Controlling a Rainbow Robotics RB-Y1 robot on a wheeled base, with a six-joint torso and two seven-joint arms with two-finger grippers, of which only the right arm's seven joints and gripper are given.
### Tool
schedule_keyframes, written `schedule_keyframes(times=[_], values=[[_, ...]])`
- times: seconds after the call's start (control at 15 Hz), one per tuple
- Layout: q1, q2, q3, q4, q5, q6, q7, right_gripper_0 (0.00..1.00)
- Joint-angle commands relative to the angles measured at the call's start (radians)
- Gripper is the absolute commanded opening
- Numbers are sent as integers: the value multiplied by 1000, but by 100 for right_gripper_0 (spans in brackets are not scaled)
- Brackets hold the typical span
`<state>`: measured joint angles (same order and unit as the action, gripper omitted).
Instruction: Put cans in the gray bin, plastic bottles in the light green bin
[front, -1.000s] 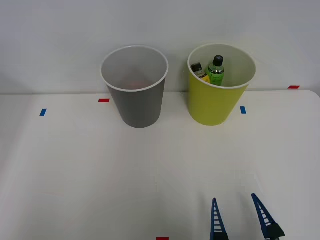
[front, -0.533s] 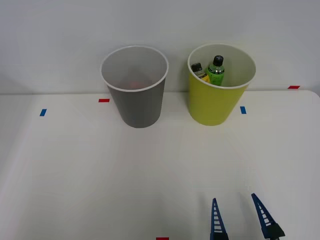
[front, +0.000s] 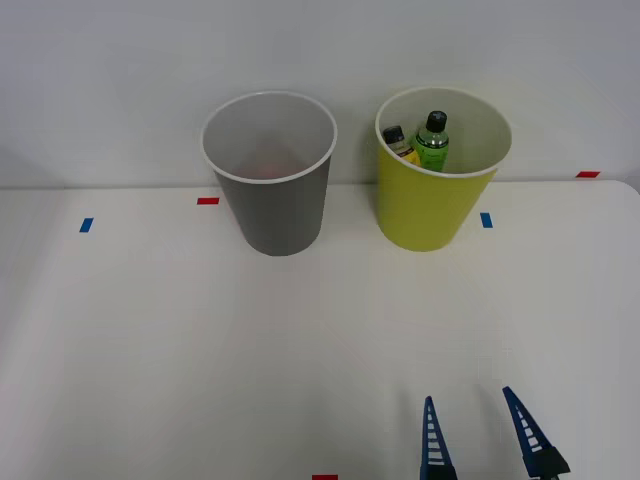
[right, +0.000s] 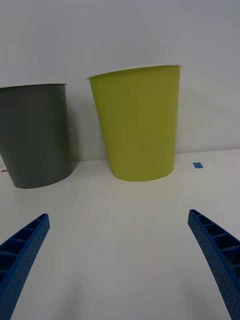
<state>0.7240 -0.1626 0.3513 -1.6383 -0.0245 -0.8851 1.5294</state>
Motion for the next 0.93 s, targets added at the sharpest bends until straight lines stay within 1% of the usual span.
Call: schedule_keyframes(times=[0.07,0.93], values=[[0,0,0,0,0,0,0,95],[0,0,0,0,0,0,0,95]])
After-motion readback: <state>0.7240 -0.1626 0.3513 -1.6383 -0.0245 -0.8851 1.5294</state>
